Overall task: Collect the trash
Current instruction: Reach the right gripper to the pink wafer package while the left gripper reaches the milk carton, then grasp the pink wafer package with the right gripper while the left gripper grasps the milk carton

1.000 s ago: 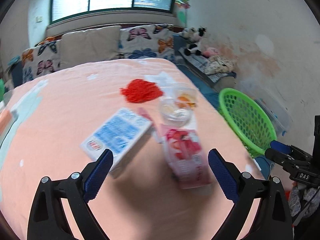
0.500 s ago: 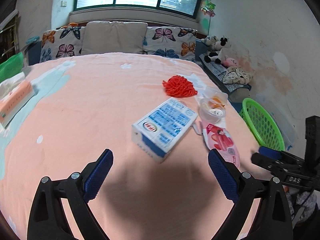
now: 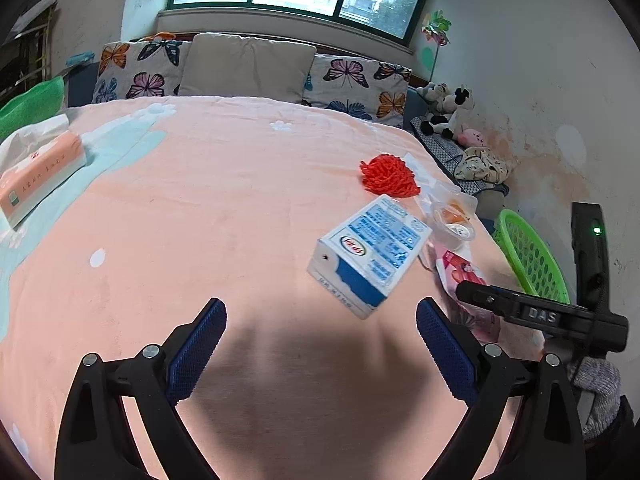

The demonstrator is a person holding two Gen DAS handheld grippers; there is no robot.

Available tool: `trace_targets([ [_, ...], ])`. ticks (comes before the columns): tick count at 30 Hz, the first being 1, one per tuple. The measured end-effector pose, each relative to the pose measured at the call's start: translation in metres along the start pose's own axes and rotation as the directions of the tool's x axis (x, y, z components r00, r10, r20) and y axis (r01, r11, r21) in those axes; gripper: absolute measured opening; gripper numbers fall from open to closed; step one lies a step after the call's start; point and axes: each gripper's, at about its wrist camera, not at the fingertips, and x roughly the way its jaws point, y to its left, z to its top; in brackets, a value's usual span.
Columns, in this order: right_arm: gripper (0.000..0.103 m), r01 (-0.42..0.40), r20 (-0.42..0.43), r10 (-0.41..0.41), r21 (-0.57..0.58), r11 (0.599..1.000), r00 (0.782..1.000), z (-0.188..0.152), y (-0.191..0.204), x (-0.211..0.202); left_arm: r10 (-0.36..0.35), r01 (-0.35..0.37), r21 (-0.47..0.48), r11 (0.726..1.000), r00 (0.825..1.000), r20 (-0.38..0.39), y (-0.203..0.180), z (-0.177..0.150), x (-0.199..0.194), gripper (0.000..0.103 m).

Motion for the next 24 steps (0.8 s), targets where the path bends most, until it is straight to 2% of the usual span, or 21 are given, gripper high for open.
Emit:
trace_targets([
  [3,0.089,0.027,0.001,-0.027,-0.006,1.0,1.0,0.002,0.005,0.007,0.0,0.0,-0.006,1.0,1.0,0.0,0.004,-0.001,0.0,0.093],
  [8,0.087,0.124,-0.006,-0.125,-0.073,0.99,0.992,0.001,0.018,0.014,0.005,-0.005,-0.002,1.0,1.0,-0.001,0.004,0.0,0.001,0.093],
  [11,0.078,0.169,0.001,-0.17,-0.105,0.98,0.985,-0.003,0.019,0.015,0.004,-0.004,0.015,1.0,1.0,0.001,0.001,0.002,0.002,0.093],
  [13,0.068,0.18,0.004,-0.181,-0.118,0.977,0.984,-0.004,0.018,0.014,0.004,-0.004,0.029,1.0,1.0,0.002,-0.002,0.004,0.003,0.093],
  [16,0.06,0.154,0.0,-0.155,-0.111,0.982,0.988,-0.005,0.012,0.01,-0.001,0.001,0.048,0.999,1.0,-0.002,-0.007,0.006,0.008,0.093],
  [24,0.059,0.128,0.041,-0.124,-0.09,0.988,0.991,-0.017,-0.004,-0.021,0.009,-0.005,0.149,0.989,1.0,-0.02,-0.028,0.015,0.024,0.093],
])
